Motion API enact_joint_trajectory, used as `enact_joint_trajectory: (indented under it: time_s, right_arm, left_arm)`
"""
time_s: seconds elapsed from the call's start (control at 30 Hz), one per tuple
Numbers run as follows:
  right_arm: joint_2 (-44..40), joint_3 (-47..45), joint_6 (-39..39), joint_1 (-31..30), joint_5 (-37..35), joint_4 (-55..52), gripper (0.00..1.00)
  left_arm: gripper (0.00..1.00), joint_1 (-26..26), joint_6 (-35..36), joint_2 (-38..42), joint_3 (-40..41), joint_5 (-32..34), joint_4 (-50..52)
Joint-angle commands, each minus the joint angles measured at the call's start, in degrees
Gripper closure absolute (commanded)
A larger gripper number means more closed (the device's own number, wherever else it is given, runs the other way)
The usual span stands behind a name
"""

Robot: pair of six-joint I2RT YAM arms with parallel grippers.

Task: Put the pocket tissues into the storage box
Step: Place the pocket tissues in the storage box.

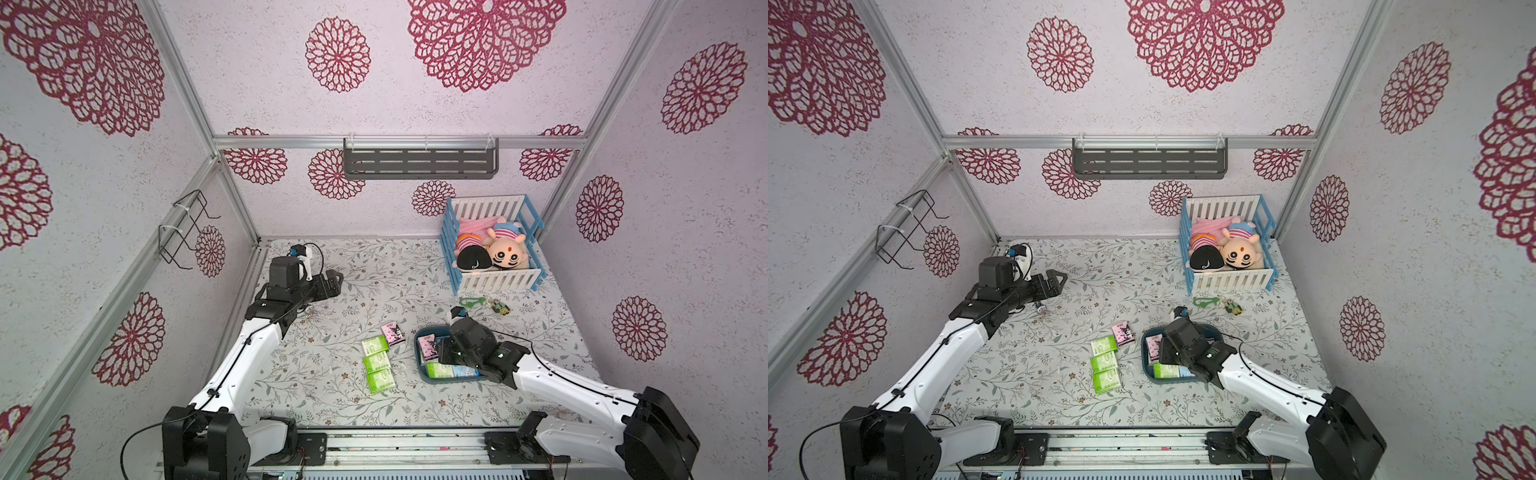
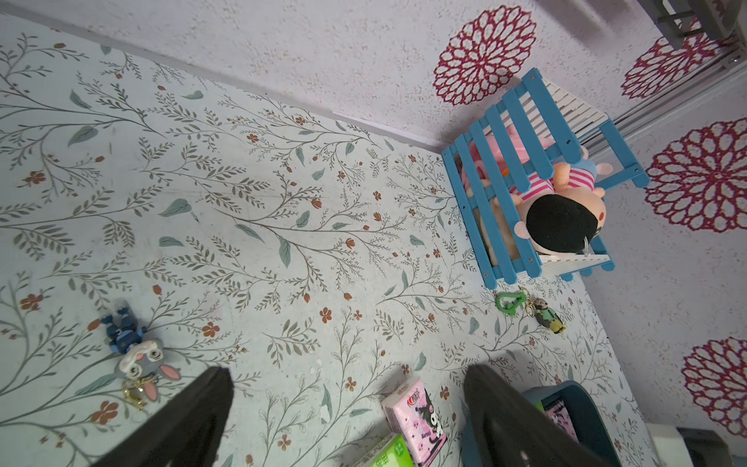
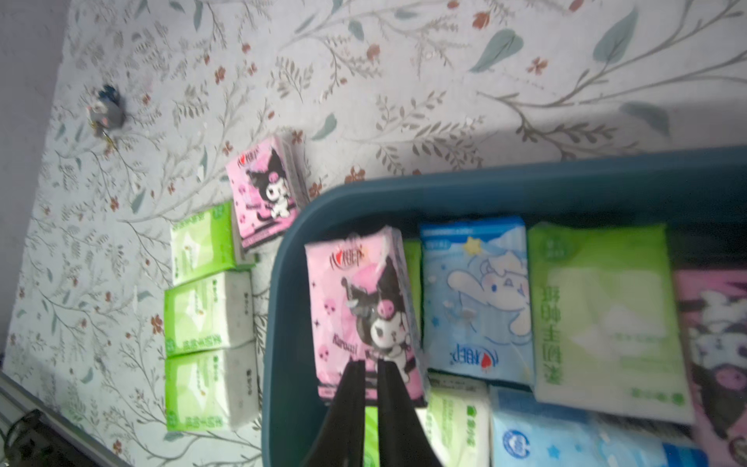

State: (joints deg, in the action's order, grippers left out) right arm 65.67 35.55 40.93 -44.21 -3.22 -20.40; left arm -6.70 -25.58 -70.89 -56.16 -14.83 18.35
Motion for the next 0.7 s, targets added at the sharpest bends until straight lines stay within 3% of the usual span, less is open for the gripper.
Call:
enact_joint_trajectory:
  time_s: [0.0,0.23,0.67]
  right_arm:
    - [-1.47,0.26,0.07,-3.44,-0.23,0.55,0.95]
    - [3.56,0.49,0.37,-7.03,0.68,2.39,0.98]
    - [8.85,6.25,-3.15,-6.81,0.67,2.68,0.88]
  left_arm:
    - [0.03,0.4,-0.02,1.09,0.18,0.29,0.56]
    - [0.03,0.55,-1.16,0.62,-0.79,0.39,0.2]
    - [0.03,0.72,0.67,6.42,-4.0,4.28,7.27]
